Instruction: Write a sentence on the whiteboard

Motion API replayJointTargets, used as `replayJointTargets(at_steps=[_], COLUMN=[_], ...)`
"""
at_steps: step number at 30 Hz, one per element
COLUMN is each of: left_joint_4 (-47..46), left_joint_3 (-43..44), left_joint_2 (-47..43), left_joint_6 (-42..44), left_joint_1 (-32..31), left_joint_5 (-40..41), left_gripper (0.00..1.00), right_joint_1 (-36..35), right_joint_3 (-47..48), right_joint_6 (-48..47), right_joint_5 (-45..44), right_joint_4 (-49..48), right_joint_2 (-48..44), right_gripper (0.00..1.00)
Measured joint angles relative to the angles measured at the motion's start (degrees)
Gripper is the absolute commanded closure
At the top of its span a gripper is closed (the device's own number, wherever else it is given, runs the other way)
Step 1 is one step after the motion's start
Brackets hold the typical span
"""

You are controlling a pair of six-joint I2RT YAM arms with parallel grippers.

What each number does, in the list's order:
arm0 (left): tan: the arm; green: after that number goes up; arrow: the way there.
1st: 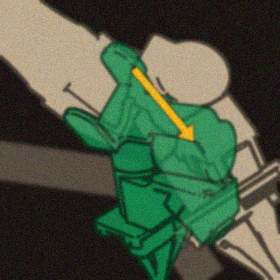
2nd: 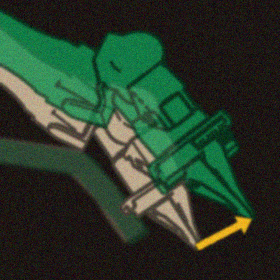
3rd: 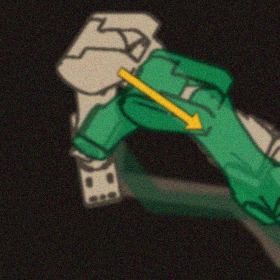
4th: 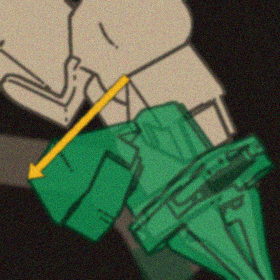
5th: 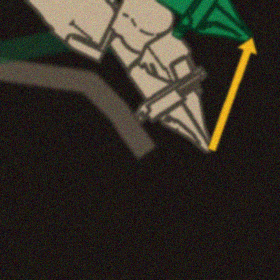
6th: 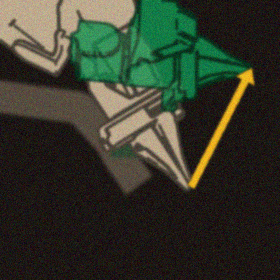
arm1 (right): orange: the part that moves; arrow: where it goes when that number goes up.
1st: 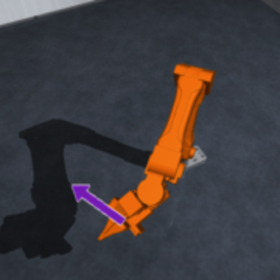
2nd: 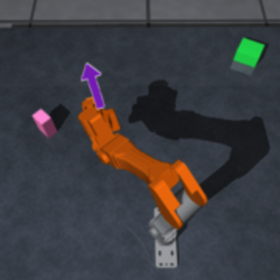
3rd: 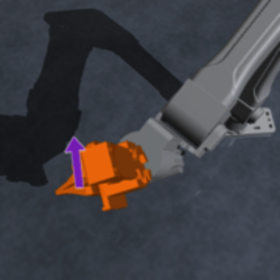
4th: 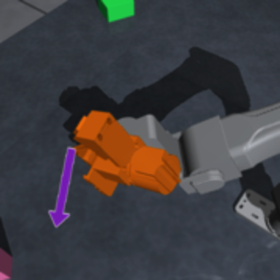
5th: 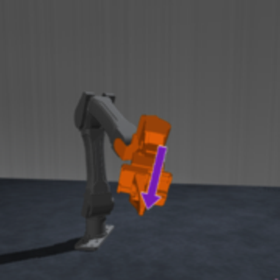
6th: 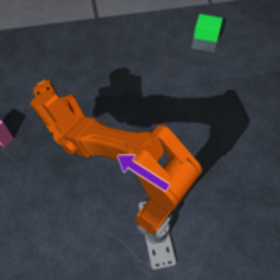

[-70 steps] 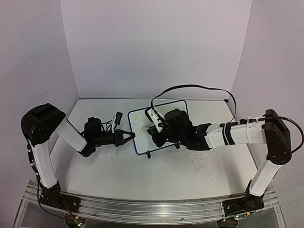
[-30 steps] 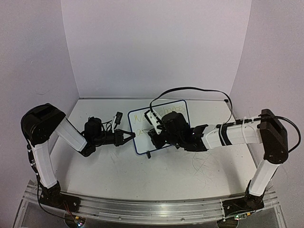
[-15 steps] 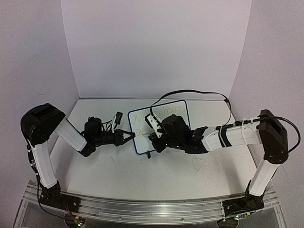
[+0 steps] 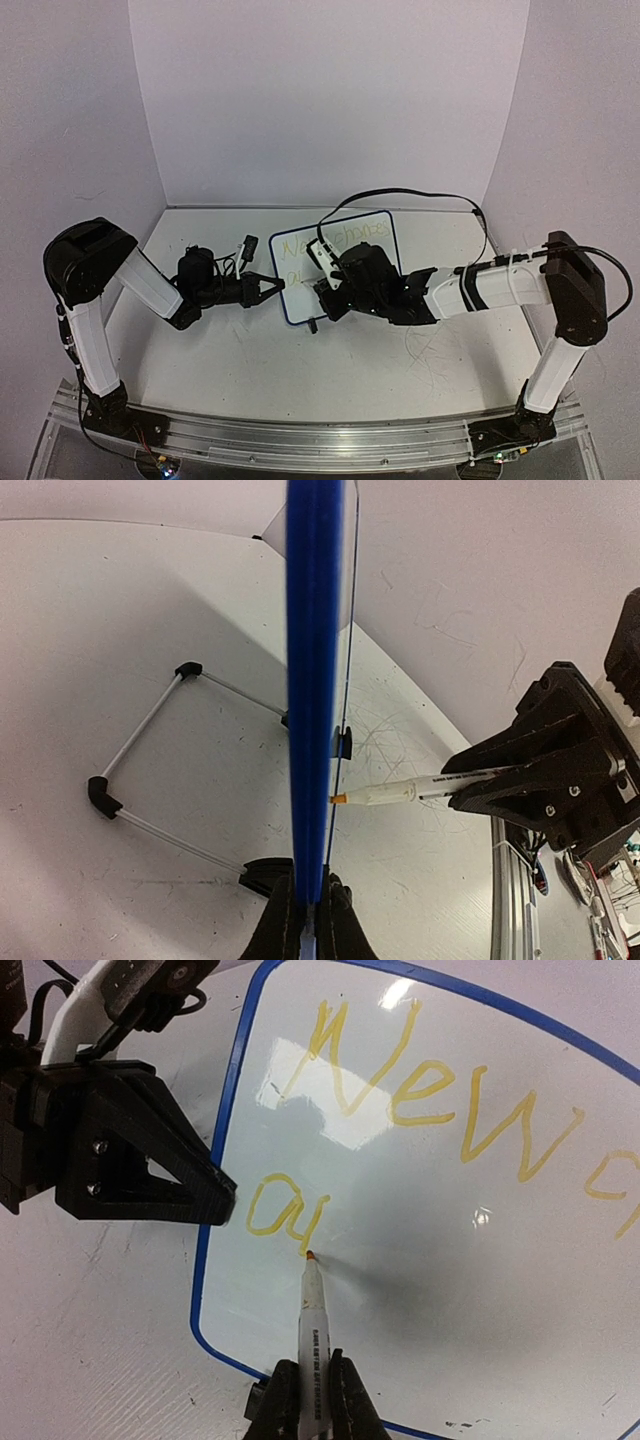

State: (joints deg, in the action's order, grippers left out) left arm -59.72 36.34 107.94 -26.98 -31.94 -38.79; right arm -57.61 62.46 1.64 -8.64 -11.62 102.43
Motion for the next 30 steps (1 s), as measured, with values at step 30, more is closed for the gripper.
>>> replayJointTargets(at_steps=[30], left_joint_4=[0.26], left_joint_3=[0.00], left_joint_2=[-0.09], left_joint_6=[0.02], left_joint_1=[0.00], left_joint_5=[0.12], left_gripper=[1.00], right_joint_1=[0.53], right_joint_3=[0.51], right_joint_6=[1.42], right_joint_5=[-3.64], right_joint_4=[-1.40], right_joint_2=[-0.70], right_gripper=[1.00])
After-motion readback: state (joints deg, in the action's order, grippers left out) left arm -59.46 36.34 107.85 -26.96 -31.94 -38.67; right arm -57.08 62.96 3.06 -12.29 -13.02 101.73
